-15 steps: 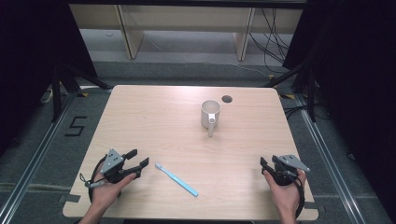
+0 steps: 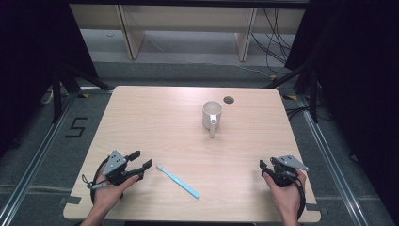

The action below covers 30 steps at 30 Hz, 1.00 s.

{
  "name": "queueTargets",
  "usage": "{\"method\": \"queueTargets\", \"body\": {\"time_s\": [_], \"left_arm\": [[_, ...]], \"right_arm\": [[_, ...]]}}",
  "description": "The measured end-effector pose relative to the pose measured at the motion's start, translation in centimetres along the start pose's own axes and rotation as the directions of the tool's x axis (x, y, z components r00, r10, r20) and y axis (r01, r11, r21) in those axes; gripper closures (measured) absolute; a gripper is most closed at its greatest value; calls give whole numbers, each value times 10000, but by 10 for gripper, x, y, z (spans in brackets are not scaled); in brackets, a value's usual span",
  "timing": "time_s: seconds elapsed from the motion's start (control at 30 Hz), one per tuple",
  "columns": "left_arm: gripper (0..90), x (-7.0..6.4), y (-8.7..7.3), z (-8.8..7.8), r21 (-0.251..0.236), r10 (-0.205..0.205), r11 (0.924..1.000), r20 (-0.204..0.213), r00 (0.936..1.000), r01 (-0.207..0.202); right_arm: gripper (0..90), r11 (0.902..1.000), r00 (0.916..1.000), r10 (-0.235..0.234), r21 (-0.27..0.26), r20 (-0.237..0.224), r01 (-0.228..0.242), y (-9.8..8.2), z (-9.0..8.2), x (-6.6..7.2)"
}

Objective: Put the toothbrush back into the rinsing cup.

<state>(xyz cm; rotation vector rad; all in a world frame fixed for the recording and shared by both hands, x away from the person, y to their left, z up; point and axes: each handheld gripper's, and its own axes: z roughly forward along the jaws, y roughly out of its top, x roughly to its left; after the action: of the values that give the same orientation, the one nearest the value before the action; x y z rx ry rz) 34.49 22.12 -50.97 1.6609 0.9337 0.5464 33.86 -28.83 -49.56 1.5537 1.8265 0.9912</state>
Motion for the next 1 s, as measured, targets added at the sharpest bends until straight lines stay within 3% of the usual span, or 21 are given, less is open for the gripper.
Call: {"method": "queueTargets", "body": {"time_s": [0.03,0.07,0.2,0.37,0.5,0.53,0.63,0.73,0.93,0.97,1.0], "left_arm": [[367,0,1,-2,104,51,9999,-86,9999,-50],[366,0,1,-2,93,58,9999,-74,10000,-57],[364,-1,1,-4,210,84,9997,-68,9999,-83],[364,-3,3,-4,298,131,9995,6,9999,-131],[364,-3,3,-2,303,153,9994,86,9998,-155],[365,-4,3,-2,398,149,9991,78,9999,-152],[365,-4,4,-1,442,148,9989,106,9998,-153],[365,-7,6,-1,473,264,9985,257,9993,-276],[366,-13,9,1,577,442,9972,499,9978,-471],[366,-14,10,1,602,478,9969,546,9974,-510],[366,-15,11,2,597,514,9967,628,9967,-551]], "right_arm": [[491,9985,9986,-529,-164,78,530,1,0,-3],[490,9999,9999,-135,11,37,135,1,0,1],[480,9966,9976,-675,466,-159,682,6,-3,5],[472,9931,9948,-978,617,-285,995,10,-5,10],[471,9932,9966,-684,910,-469,724,12,-7,15],[474,9888,9953,-836,1198,-490,890,13,-8,15],[482,9871,9923,-982,1193,-759,1068,14,-6,14],[498,9799,9893,-1085,1572,-977,1230,16,-4,14],[508,9751,9906,-1005,1885,-931,1166,19,-5,20],[508,9708,9864,-1339,1872,-952,1499,20,-5,18],[508,9711,9878,-1252,1927,-925,1411,20,-6,19]]}}
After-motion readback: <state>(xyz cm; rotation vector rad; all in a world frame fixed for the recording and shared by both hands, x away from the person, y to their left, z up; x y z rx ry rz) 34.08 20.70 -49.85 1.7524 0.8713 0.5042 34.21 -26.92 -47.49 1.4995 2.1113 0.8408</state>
